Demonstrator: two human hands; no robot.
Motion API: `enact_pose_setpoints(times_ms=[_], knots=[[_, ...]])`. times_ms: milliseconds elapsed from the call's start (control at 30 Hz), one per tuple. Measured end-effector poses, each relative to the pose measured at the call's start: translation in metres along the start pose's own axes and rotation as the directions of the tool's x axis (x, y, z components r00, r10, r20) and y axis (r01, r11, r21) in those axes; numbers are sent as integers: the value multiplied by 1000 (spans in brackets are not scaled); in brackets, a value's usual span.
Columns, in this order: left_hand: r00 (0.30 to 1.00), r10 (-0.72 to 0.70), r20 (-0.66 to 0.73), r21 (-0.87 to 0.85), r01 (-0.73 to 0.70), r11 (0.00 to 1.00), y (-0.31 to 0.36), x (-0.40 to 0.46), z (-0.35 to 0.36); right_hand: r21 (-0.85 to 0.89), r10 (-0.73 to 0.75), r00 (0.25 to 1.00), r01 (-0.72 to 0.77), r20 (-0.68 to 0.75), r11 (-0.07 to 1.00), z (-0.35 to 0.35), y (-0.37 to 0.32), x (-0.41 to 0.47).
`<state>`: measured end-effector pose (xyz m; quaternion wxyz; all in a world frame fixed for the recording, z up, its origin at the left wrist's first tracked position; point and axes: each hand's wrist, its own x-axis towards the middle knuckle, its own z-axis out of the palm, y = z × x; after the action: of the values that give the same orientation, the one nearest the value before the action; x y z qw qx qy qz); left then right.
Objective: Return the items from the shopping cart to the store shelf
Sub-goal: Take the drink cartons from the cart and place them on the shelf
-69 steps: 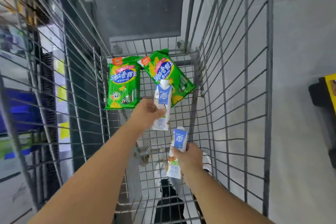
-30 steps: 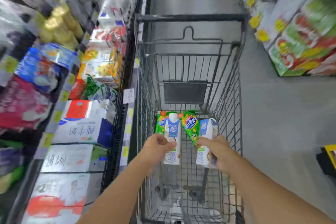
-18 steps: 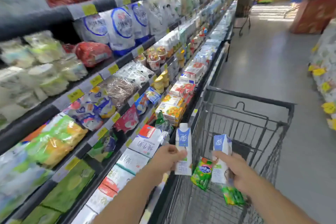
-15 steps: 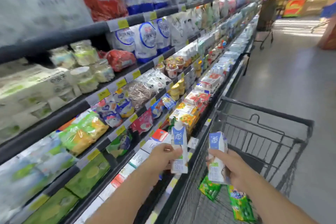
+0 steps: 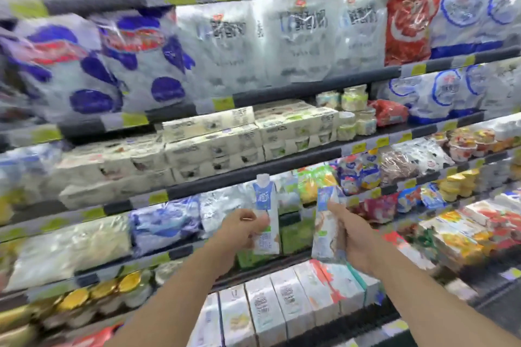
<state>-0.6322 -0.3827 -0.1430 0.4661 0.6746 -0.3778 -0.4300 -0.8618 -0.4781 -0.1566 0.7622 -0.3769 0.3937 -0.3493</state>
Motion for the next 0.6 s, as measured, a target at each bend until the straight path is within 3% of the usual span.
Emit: enact_pose_setpoints(times_ms=[100, 233, 367, 600], knots=[[995, 2, -100, -37, -6, 999, -6, -29, -81, -17, 2, 985, 1, 171, 1000, 88, 21, 6], [972, 28, -234, -89, -50, 995, -14, -71, -188, -96, 61, 955, -34, 291, 995, 212, 58, 8], [956, 72, -286, -38, -86, 996, -25, -110, -296, -301, 117, 919, 2, 377, 954, 325, 94, 6], [919, 71, -387, 3, -75, 997, -49, -140, -438, -364, 143, 880, 37, 454, 931, 480, 139, 4]])
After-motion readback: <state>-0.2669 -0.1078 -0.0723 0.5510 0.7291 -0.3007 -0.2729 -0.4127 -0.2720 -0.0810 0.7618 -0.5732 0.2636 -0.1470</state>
